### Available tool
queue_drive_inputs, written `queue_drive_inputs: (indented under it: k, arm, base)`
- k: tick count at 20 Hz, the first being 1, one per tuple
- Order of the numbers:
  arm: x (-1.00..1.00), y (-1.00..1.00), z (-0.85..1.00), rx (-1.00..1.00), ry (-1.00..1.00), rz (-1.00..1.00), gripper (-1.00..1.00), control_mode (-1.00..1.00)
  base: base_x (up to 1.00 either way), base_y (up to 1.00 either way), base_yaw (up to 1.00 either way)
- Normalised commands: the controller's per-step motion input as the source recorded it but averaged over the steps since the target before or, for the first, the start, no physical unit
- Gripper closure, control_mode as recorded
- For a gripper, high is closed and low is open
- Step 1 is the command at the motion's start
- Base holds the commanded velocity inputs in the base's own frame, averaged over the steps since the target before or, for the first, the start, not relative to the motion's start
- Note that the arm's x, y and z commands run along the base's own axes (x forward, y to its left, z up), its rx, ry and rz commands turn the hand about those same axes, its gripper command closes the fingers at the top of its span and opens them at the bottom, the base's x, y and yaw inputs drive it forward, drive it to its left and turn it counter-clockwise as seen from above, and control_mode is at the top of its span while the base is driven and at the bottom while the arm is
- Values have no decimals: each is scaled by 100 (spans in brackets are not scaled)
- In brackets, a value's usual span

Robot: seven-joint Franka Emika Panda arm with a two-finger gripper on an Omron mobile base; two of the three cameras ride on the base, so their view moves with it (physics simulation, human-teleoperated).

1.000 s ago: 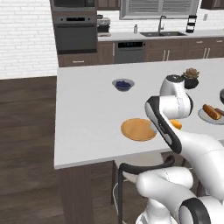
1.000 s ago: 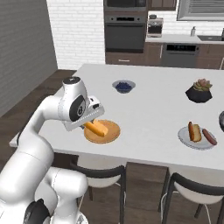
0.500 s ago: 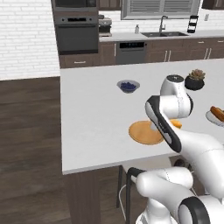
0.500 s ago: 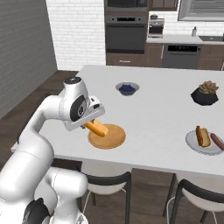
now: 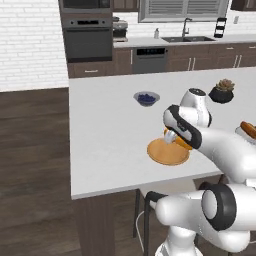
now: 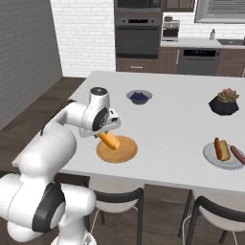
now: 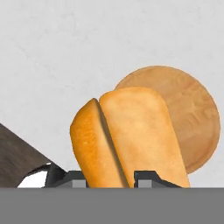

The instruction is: Place one bun and one sausage from the bowl on each plate.

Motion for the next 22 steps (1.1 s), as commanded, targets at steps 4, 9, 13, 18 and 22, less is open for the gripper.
queue_drive_inputs:
  k: [4,9,13,18,22]
  arm:
    - [12,6,-5,17,35,-58,100,-100]
    - [25,16,-59,0,29,-68,100,-100]
    - [38,5,-63,0,2,-48,100,-100]
    - [28,-1,-39,-1,-9,-6,100,-100]
    - [13,-1,-28,-1,-20,0,100,-100]
  base:
    - [0,0,0]
    - [0,0,0]
    - [0,0,0]
    - [0,0,0]
    - [0,0,0]
